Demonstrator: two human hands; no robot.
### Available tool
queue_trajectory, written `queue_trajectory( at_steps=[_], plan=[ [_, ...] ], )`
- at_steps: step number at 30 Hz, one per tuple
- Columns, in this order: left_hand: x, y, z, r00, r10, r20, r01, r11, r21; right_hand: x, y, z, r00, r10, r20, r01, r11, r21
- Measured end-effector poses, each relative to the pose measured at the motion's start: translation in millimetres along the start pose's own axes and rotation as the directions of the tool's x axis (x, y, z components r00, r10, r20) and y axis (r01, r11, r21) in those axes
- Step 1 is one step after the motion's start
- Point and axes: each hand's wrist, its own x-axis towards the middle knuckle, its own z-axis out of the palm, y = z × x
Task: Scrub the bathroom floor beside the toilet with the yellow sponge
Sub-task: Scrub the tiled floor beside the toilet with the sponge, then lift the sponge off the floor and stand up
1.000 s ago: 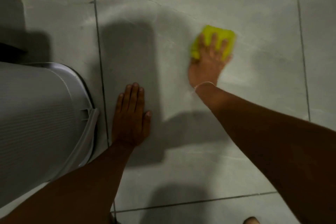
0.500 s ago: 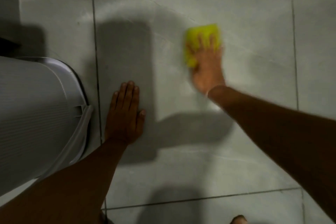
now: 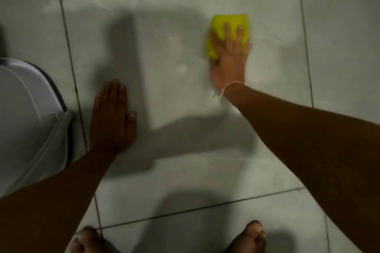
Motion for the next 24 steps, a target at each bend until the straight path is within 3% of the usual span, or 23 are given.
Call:
queue_trajectory(
  at_steps=[3, 4, 6, 11, 14, 16, 19, 21, 24],
  plan=[
    [0.2, -0.1, 0.4, 1.000, 0.000, 0.015, 0.000, 1.000, -0.003, -77.8, 1.6, 13.9, 0.906, -0.409, 0.109, 0.407, 0.913, 0.038],
    [1.1, -0.7, -0.5, 1.000, -0.003, 0.031, 0.003, 1.000, -0.001, -113.1, 9.7, 13.4, 0.863, -0.477, 0.165, 0.475, 0.878, 0.055],
    [0.2, 0.6, -4.3, 0.998, -0.001, 0.058, 0.001, 1.000, -0.004, -173.5, 32.9, 6.0, 0.835, -0.479, 0.270, 0.488, 0.872, 0.037],
    [9.7, 22.6, -33.9, 0.954, -0.113, 0.279, 0.103, 0.993, 0.049, -210.8, 50.1, -25.4, 0.923, -0.141, 0.357, 0.079, 0.980, 0.184],
    [24.6, 49.3, -67.9, 0.831, -0.253, 0.495, 0.310, 0.950, -0.035, -199.4, 19.0, -55.5, 0.918, 0.056, 0.394, -0.236, 0.872, 0.428],
    [31.2, 78.1, -101.1, 0.743, -0.288, 0.604, 0.524, 0.811, -0.258, -192.8, -4.6, -91.3, 0.913, 0.171, 0.370, -0.379, 0.691, 0.616],
    [29.7, 120.0, -162.1, 0.662, -0.296, 0.689, 0.744, 0.373, -0.555, -189.8, -42.6, -152.2, 0.830, 0.288, 0.478, -0.558, 0.441, 0.703],
    [22.9, 133.2, -215.7, 0.637, -0.248, 0.730, 0.770, 0.152, -0.620, -192.6, -74.8, -197.2, 0.752, 0.262, 0.605, -0.657, 0.224, 0.720],
    [-3.6, 132.6, -298.2, 0.644, -0.219, 0.733, 0.743, -0.051, -0.668, -205.2, -129.3, -263.2, 0.702, 0.154, 0.696, -0.705, 0.013, 0.709]
  ],
)
